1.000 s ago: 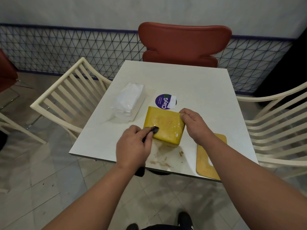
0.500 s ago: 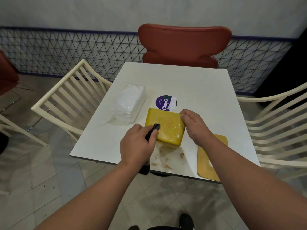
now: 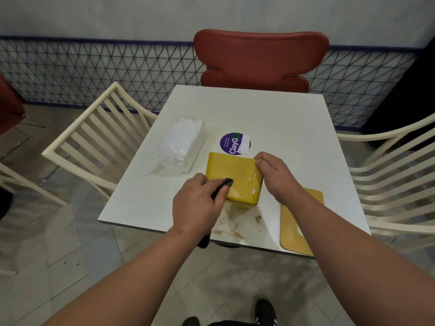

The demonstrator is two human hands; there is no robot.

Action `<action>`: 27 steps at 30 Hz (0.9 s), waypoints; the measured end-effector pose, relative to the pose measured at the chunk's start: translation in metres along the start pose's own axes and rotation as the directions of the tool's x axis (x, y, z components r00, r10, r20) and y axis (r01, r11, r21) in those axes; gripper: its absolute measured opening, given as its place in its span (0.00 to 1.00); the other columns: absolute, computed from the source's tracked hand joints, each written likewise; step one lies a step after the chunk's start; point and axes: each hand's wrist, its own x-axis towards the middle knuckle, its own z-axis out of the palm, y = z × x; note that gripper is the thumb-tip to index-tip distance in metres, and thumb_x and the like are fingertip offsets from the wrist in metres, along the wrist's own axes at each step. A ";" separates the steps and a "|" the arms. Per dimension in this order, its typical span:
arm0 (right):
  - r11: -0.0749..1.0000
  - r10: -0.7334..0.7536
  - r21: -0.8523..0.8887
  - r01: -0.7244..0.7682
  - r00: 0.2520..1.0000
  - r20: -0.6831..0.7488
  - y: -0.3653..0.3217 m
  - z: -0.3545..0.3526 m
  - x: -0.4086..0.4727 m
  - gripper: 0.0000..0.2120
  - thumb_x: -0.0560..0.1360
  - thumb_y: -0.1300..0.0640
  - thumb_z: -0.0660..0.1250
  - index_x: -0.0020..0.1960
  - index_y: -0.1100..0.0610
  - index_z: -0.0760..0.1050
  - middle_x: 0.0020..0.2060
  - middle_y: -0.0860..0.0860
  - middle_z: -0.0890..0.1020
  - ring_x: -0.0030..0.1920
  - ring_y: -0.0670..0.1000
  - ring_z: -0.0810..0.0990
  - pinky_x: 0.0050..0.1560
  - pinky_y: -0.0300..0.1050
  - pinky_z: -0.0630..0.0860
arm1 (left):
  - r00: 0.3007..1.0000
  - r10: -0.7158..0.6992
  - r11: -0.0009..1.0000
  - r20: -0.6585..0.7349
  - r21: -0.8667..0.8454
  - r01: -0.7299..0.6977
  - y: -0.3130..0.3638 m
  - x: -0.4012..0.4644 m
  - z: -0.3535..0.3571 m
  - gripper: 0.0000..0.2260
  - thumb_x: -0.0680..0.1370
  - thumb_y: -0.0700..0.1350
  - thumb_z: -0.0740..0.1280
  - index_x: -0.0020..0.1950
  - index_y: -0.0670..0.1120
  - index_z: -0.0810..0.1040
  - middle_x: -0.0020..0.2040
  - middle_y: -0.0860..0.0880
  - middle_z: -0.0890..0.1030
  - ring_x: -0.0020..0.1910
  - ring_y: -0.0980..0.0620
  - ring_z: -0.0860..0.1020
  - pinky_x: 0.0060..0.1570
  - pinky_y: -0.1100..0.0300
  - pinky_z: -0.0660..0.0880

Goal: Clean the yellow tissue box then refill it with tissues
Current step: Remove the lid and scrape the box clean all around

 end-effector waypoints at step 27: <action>1.000 0.025 -0.018 -0.025 1.000 0.010 -0.002 -0.002 -0.003 0.13 0.80 0.61 0.56 0.38 0.56 0.70 0.33 0.50 0.69 0.35 0.47 0.66 0.36 0.42 0.64 | 0.993 0.113 0.993 0.035 0.015 -0.114 0.002 -0.004 0.001 0.12 0.76 0.57 0.62 0.50 0.56 0.84 0.37 0.53 0.73 0.36 0.51 0.74 0.28 0.61 0.69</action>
